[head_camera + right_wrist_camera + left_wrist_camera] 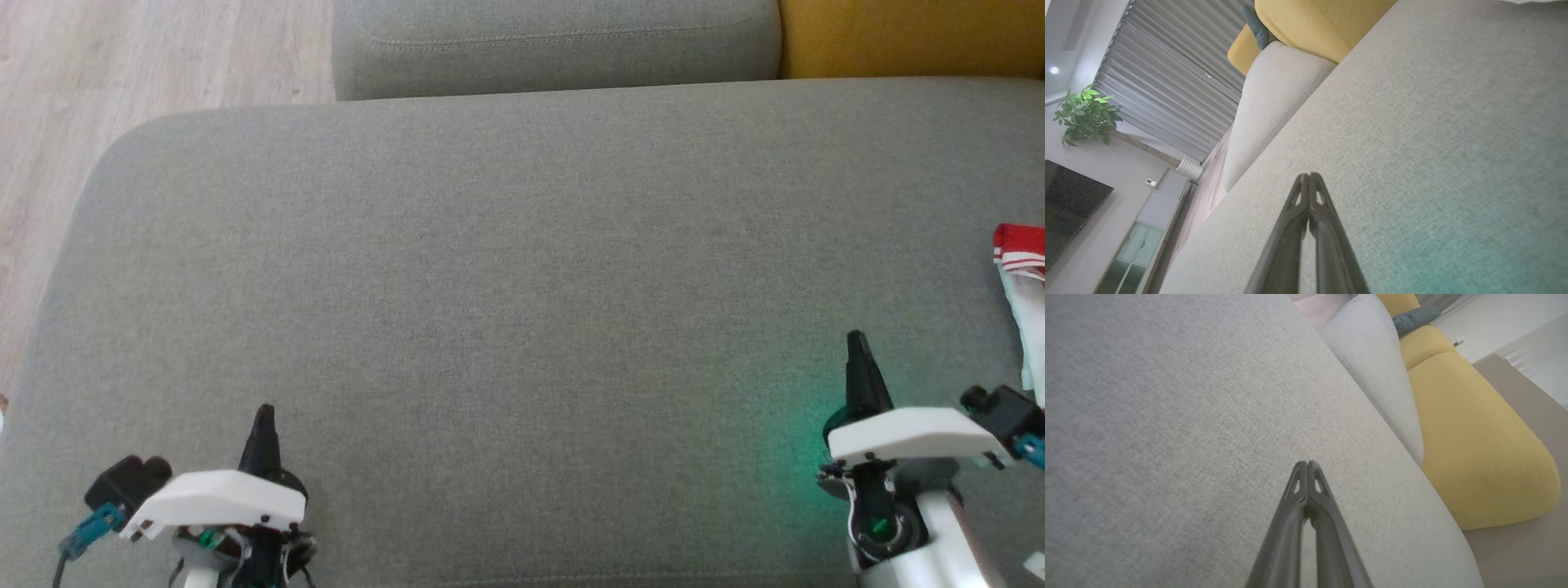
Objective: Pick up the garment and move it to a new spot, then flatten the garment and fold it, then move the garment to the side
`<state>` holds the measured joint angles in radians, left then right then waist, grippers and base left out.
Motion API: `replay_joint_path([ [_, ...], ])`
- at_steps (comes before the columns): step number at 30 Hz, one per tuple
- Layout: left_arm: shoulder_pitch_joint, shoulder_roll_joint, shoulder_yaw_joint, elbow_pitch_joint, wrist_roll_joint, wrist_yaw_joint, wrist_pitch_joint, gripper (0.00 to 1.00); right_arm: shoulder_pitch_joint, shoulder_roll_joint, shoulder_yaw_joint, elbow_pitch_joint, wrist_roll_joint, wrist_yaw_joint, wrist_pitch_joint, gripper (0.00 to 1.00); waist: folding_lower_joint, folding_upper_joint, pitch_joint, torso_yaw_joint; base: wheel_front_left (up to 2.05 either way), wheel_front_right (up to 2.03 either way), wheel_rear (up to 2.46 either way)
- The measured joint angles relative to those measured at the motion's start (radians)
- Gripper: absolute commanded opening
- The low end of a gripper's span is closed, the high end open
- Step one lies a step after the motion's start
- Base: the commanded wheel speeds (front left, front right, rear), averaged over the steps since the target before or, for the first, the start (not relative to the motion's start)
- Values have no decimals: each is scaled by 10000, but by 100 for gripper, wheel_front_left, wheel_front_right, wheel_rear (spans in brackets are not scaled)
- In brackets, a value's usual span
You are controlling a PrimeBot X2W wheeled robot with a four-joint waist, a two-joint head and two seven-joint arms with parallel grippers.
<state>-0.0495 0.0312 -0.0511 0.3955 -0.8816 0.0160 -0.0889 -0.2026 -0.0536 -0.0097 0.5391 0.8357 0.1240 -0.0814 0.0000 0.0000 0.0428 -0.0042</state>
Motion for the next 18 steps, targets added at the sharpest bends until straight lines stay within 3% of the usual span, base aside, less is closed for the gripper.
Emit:
replay_joint_path([
  [18,0,2,337,-314,-2017,-408,566,0,316,31,-341,-698,2125,0,512,0,0,0,-112,12,0,0,0],
])
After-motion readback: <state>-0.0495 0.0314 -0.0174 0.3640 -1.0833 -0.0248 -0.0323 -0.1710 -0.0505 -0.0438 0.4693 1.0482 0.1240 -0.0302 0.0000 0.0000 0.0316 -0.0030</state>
